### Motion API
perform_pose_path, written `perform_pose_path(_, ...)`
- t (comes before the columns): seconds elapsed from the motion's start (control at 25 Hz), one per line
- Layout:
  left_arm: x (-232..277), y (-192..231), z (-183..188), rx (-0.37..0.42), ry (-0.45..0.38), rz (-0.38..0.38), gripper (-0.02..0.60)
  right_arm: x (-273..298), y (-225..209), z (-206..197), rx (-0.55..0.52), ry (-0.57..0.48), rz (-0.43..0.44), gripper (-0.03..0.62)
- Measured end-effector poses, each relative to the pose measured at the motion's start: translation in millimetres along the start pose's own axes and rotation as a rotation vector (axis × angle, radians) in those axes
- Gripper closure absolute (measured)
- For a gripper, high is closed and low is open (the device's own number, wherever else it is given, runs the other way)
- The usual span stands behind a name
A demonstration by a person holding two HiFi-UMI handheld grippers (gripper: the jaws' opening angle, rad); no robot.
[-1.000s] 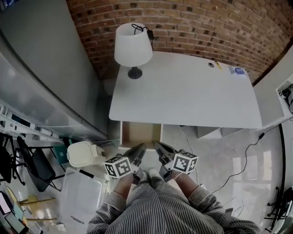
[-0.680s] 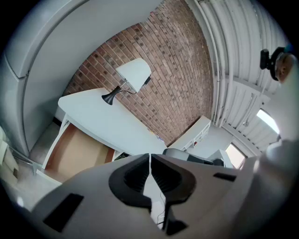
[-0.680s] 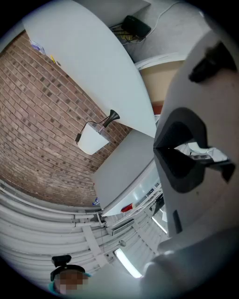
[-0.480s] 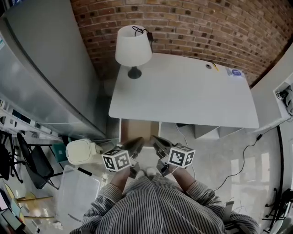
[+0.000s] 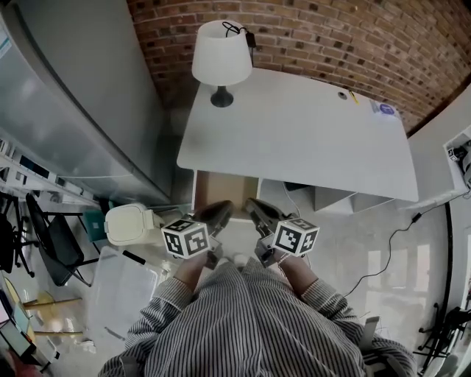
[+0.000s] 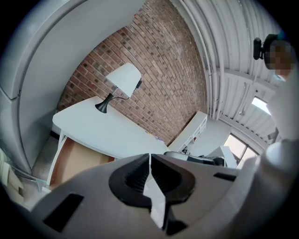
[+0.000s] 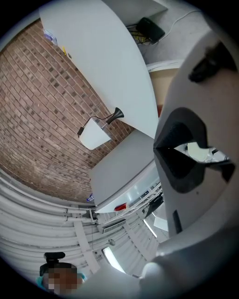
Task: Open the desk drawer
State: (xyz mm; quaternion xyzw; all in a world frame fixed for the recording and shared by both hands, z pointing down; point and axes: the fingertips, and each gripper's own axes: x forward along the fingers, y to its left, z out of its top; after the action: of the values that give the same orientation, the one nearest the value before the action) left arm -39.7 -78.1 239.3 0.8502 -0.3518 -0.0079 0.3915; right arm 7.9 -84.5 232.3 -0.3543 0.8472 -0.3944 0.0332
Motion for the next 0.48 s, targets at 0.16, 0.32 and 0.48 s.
perform_pose_path(0.16,-1.0,-1.1,0.9,0.041,-0.001,0.003,0.558,0.2,0.2,-4.0,-0.023,0.012,-0.001,0.577)
perform_pose_path(0.32,-2.2,-3.8,0.7,0.07,-0.002,0.013,0.558,-1.5,-0.5,-5.9,-0.046,0.025,-0.011,0.577)
perform_pose_path(0.48,-2.8,-4.5,-2.3,0.107,0.027,0.031,0.561,-2.2,1.5,-4.6,-0.054,0.023,-0.016,0.577)
